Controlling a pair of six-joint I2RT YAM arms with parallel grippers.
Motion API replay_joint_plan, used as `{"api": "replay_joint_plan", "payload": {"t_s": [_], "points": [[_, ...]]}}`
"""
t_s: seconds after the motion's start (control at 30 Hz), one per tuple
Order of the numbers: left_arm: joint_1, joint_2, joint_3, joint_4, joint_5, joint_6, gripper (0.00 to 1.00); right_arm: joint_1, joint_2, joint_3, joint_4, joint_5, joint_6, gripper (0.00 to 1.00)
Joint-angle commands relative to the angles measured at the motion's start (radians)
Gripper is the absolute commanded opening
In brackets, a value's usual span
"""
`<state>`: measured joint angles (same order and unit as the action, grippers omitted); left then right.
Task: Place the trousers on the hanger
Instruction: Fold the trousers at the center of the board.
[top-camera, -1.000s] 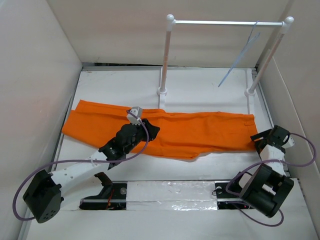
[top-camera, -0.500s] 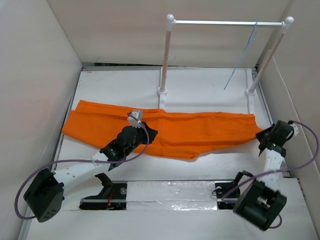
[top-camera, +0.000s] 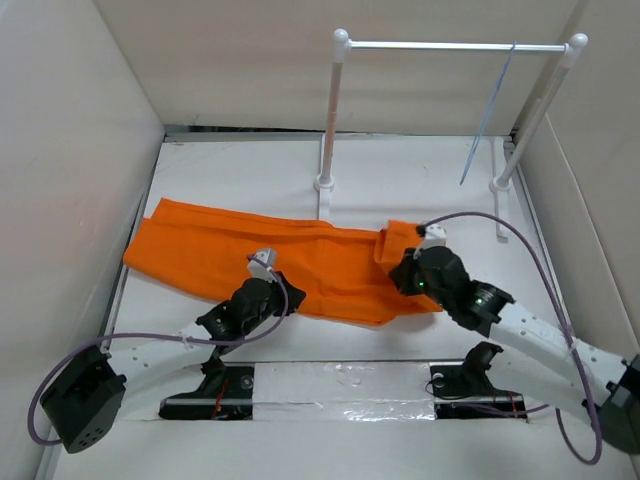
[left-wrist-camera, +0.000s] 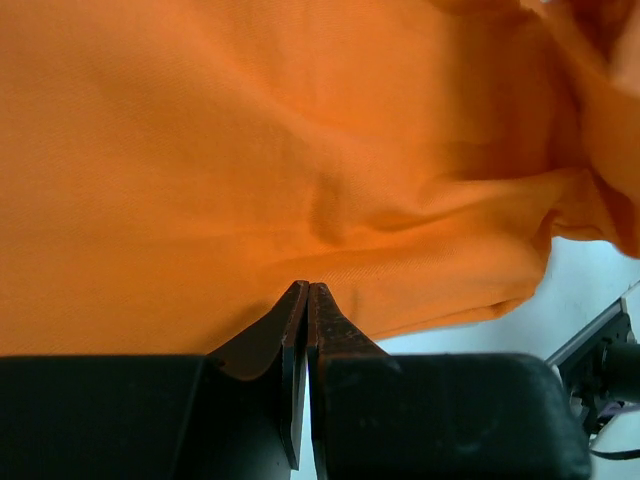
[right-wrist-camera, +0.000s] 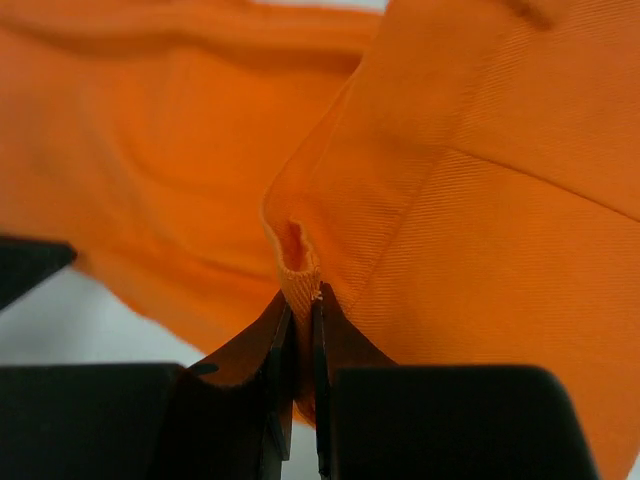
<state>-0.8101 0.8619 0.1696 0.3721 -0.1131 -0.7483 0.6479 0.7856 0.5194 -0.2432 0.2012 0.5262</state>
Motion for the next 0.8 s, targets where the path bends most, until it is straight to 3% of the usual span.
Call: {"api": "replay_joint_plan", "payload": {"t_s": [0.0,0.2,0.33,0.63,0.77], "points": [[-0.030,0.009,-0.007,0.014,-0.045,-0.049,0.00,0.210,0.114,0.160,-0.002,0.234,0.072,0.00],[-0.050,0.115,-0.015,0.051,-0.079,-0.071,0.00,0.259,0.208,0.425,-0.010,0.219,-0.028,0.00],[-0.098,0.189,-0.012,0.093,-0.080,-0.100,0.00,0.175,0.173,0.503,0.061,0.110,-0.077,0.00],[-0.251,0.367,0.111,0.102,-0.160,-0.135,0.00,-0.043,0.116,0.698,0.004,-0.132,-0.129,0.00],[-0.300,0.553,0.195,0.132,-0.177,-0.135,0.00,-0.102,0.113,0.849,-0.059,-0.194,-0.150,0.00]]}}
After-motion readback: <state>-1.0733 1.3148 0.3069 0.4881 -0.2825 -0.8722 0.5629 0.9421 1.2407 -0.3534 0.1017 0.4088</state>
